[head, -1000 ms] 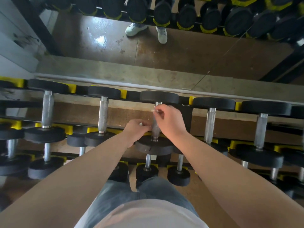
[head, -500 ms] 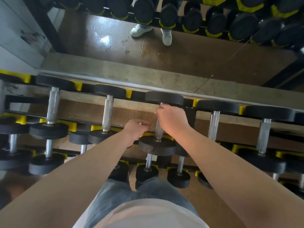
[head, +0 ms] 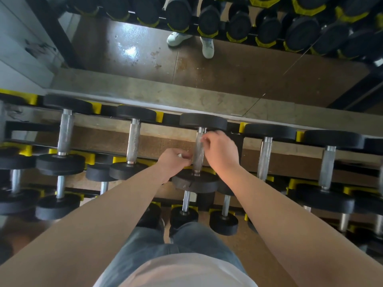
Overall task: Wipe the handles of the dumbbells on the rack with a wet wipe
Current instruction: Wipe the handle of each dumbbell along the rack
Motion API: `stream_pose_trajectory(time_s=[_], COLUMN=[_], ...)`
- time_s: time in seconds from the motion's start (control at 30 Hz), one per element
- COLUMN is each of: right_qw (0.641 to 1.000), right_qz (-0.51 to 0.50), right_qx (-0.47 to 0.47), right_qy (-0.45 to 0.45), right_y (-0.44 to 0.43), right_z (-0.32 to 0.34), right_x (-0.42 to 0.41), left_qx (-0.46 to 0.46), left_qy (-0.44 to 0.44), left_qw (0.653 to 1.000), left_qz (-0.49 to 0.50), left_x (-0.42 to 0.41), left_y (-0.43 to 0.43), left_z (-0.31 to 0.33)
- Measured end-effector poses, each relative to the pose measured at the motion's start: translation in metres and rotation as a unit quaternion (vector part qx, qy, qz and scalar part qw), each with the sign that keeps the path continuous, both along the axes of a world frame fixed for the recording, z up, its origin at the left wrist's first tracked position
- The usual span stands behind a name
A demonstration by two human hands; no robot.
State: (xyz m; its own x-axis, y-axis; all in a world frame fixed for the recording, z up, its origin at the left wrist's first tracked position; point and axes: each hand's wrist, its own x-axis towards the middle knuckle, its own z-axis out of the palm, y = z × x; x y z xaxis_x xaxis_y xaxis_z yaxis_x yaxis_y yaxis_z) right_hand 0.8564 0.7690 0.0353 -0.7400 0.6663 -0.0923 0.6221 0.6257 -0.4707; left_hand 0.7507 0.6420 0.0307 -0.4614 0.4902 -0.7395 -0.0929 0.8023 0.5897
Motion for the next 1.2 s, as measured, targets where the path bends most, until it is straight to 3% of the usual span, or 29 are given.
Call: stream_pose_trajectory(time_s=[0.1, 0.27, 0.43, 0.6, 0.77, 1.1, 1.2], right_qw=[0.99, 0.978, 0.96, 0.928, 0.869, 0.77, 0.803], right_qz=[-0.115, -0.123, -0.177, -0.268, -0.358, -0.371, -0.319], right_qx=[-0.082, -0.162, -0.215, -0.256, -0.319, -0.46, -0.447], right_qy=[0.021, -0.054, -0.034, 0.035, 0.119, 0.241, 0.232], right_y=[-0.002, -0.022, -0.04, -0.053, -0.062, -0.032, -0.007], right_z=[-0.005, -0.011, 0.003, 0.029, 0.045, 0.055, 0.056], right_x=[0.009, 0.042, 0.061, 0.07, 0.083, 0.123, 0.143], left_qx=[-0.012, 0.001, 0.04, 0.091, 0.108, 0.16, 0.158], left_qy=[0.046, 0.123, 0.181, 0.16, 0.133, 0.095, 0.071], left_qw=[0.997, 0.983, 0.971, 0.971, 0.97, 0.957, 0.965], left_qz=[-0.058, -0.133, -0.15, -0.151, -0.17, -0.223, -0.196], left_x=[0.007, 0.02, 0.032, 0.033, 0.04, 0.086, 0.108], left_y=[-0.001, 0.005, -0.006, -0.016, -0.012, 0.027, 0.053], left_z=[0.001, 0.012, 0.024, 0.034, 0.043, 0.056, 0.056])
